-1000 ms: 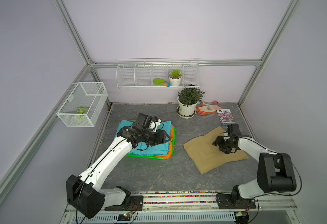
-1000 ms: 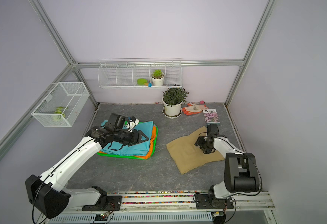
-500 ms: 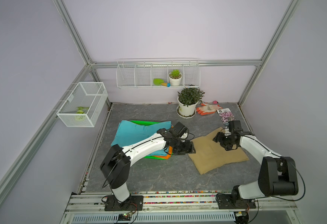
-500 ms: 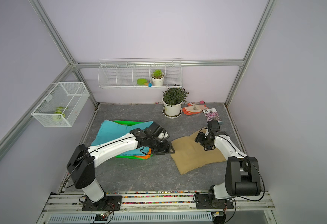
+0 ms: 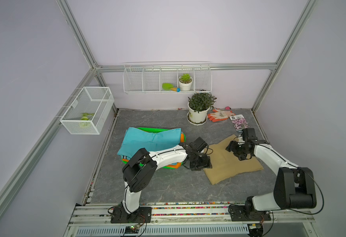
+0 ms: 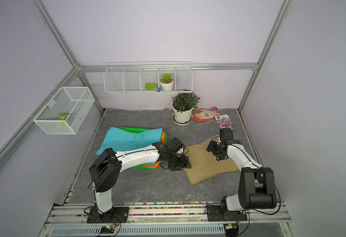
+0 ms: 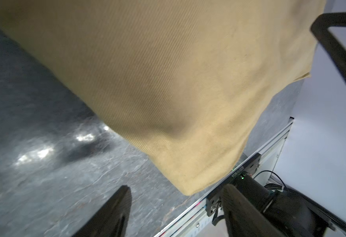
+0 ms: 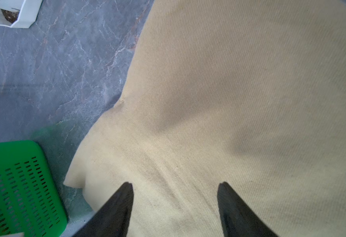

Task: Put the folded long pants in the basket
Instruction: Pick up the long pant at the center of the board.

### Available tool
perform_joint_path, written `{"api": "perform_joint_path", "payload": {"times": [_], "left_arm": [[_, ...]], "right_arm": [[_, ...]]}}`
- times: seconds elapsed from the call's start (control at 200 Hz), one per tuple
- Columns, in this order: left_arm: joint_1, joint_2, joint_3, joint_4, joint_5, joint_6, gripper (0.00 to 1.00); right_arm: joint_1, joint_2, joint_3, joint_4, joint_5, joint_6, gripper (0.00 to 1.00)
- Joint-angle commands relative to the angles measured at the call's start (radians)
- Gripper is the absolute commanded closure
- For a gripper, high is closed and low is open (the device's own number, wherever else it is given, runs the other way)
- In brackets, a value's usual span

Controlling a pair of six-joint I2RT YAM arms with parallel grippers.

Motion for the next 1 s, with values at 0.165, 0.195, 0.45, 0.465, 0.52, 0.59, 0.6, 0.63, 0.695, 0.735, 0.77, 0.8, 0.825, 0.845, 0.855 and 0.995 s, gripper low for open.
{"api": "perform_joint_path", "payload": {"times": [0.165, 0.195, 0.45, 0.465, 0.52, 0.59, 0.6, 0.63, 0.695, 0.735, 0.77, 0.8, 0.825, 0.845, 0.855, 0.995], "left_arm": [[-0.004, 0.077, 0.002, -0.029, -0.041, -0.024, 0.27], [-0.005, 0.091, 0.005, -0.024, -0.037, -0.027, 0.27], [-0.003, 0.203, 0.086, -0.044, -0.071, -0.033, 0.31], [-0.003, 0.209, 0.093, -0.048, -0.074, -0.033, 0.31], [-0.002, 0.237, 0.119, -0.071, -0.092, -0.031, 0.33], [0.008, 0.276, 0.153, -0.095, -0.111, -0.020, 0.42], [0.011, 0.282, 0.160, -0.101, -0.114, -0.017, 0.44], [0.019, 0.295, 0.175, -0.118, -0.122, -0.009, 0.51], [0.045, 0.309, 0.181, -0.134, -0.136, 0.007, 0.65], [0.065, 0.308, 0.173, -0.135, -0.141, 0.017, 0.74], [0.083, 0.302, 0.165, -0.134, -0.140, 0.027, 0.80], [0.097, 0.298, 0.160, -0.139, -0.140, 0.039, 0.85], [0.111, 0.294, 0.159, -0.147, -0.144, 0.049, 0.89], [0.119, 0.291, 0.160, -0.156, -0.149, 0.058, 0.92], [0.123, 0.289, 0.162, -0.161, -0.152, 0.063, 0.93], [0.170, 0.285, 0.200, -0.240, -0.179, 0.134, 0.97]], "right_arm": [[-0.008, -0.023, 0.008, -0.032, 0.014, -0.027, 0.30], [-0.009, -0.021, 0.009, -0.032, 0.013, -0.028, 0.29], [-0.026, -0.018, 0.021, -0.043, 0.038, -0.036, 0.29], [-0.031, -0.016, 0.024, -0.043, 0.041, -0.037, 0.29], [-0.051, -0.002, 0.039, -0.048, 0.048, -0.037, 0.29], [-0.086, 0.022, 0.061, -0.053, 0.046, -0.038, 0.29], [-0.089, 0.025, 0.065, -0.055, 0.045, -0.038, 0.29], [-0.102, 0.035, 0.075, -0.061, 0.045, -0.035, 0.29], [-0.122, 0.048, 0.095, -0.067, 0.046, -0.038, 0.29], [-0.133, 0.051, 0.106, -0.070, 0.050, -0.039, 0.29], [-0.145, 0.055, 0.120, -0.076, 0.052, -0.043, 0.29], [-0.155, 0.059, 0.131, -0.080, 0.054, -0.049, 0.28], [-0.167, 0.062, 0.140, -0.082, 0.058, -0.055, 0.28], [-0.175, 0.065, 0.147, -0.083, 0.063, -0.059, 0.28], [-0.180, 0.066, 0.149, -0.083, 0.068, -0.061, 0.28], [-0.268, 0.154, 0.191, -0.072, 0.074, -0.098, 0.25]]}}
